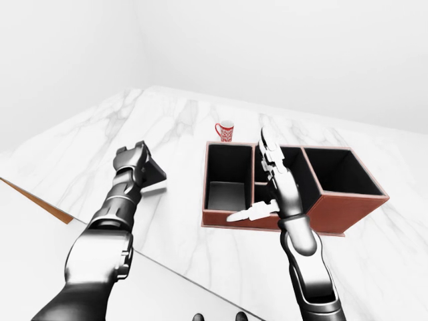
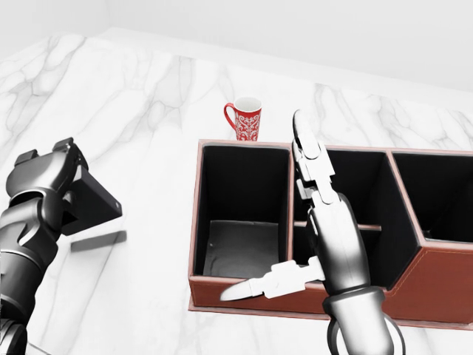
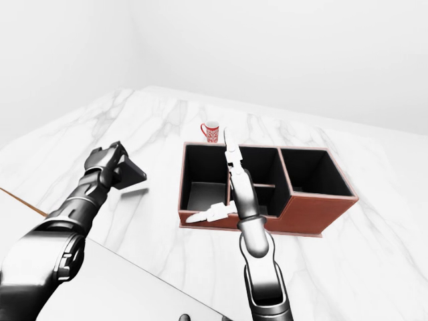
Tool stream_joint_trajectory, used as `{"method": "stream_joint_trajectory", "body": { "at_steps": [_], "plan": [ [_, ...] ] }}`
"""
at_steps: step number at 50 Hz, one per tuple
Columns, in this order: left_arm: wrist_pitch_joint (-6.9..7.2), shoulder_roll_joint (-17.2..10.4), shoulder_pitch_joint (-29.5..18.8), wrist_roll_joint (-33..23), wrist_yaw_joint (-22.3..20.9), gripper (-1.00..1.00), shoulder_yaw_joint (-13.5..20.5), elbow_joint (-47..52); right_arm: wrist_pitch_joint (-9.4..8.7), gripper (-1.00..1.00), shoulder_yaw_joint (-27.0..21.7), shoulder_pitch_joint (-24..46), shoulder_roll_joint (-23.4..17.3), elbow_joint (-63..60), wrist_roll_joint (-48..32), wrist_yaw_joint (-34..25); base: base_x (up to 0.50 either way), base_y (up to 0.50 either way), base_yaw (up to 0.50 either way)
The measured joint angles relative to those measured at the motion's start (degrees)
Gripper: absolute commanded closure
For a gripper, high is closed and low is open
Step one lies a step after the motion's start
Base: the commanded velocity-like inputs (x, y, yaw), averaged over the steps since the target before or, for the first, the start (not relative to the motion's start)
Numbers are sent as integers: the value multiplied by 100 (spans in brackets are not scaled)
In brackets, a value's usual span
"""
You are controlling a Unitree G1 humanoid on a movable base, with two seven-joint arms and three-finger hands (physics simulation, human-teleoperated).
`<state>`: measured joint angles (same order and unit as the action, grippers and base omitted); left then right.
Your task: Pick up the book and place it in the right compartment of the caddy.
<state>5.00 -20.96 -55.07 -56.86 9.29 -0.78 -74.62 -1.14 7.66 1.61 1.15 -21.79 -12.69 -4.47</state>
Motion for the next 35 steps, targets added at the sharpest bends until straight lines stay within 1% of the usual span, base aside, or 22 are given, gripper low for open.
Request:
{"method": "stream_joint_trajectory", "body": {
  "at_steps": [5,8,13,17,28,35],
  "plan": [
    [0,-57,-89,92,-170,100,6,309,-23,-100,-2,10,1,-19,2,-4,0,0,0],
    [0,-74,-76,149,-345,100,22,606,-30,-100,-5,13,0,-26,1,-5,0,0,0],
    [0,-80,85,133,-801,100,63,1423,-43,-100,-17,23,-4,-38,4,-9,0,0,0],
    [0,-46,266,-5,-1206,100,90,2150,-40,-100,-20,19,-7,-38,2,-11,0,0,0],
    [1,221,981,-533,-2490,100,173,4469,-109,-100,-53,82,-11,-71,-12,-28,0,0,0],
    [1,444,1430,-913,-3215,100,196,5767,-207,-100,-65,171,-4,-110,-35,-46,0,0,0]
  ]
}}
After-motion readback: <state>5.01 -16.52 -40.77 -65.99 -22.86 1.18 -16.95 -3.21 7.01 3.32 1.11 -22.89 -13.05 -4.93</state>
